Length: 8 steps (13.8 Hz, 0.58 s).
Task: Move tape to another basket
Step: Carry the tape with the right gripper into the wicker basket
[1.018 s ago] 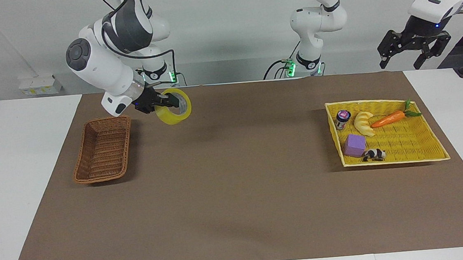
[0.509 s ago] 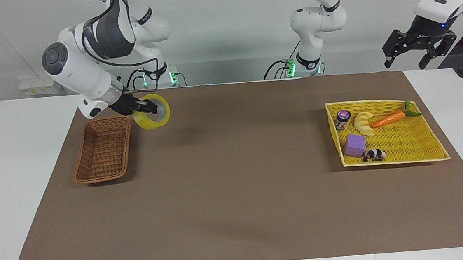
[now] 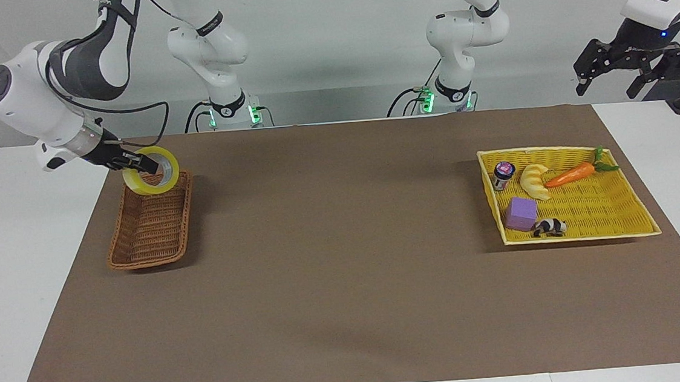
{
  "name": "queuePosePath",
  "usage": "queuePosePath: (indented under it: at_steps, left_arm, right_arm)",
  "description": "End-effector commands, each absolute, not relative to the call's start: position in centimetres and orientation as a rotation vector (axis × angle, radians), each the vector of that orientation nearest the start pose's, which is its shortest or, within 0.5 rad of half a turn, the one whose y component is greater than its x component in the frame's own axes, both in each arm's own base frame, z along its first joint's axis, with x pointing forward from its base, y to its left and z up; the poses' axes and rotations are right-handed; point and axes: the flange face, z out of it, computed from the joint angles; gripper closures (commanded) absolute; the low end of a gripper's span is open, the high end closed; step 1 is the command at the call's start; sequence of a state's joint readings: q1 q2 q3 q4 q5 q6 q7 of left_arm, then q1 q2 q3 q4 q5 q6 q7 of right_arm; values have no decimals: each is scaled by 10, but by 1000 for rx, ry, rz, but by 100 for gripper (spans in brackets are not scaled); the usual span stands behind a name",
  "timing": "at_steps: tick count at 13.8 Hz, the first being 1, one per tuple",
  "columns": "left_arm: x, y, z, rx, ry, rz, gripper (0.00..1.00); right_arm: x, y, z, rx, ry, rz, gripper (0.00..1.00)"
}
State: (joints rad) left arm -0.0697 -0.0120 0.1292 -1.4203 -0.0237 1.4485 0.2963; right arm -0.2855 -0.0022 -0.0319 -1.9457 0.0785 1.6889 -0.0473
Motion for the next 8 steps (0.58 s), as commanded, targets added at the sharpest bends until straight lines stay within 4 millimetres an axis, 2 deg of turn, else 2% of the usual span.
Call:
queuePosePath:
  at_steps: [1, 5, 8]
  left_arm:
    - [530, 28, 693, -3120, 399, -60, 0]
    - [530, 28, 693, -3120, 399, -60, 0]
    - [530, 28, 693, -3120, 399, -60, 0]
  right_arm:
    - [488, -183, 444, -3030, 358, 334, 100]
    - [477, -220, 407, -3053, 342, 342, 100]
    - [478, -222, 398, -3066, 340, 298, 100]
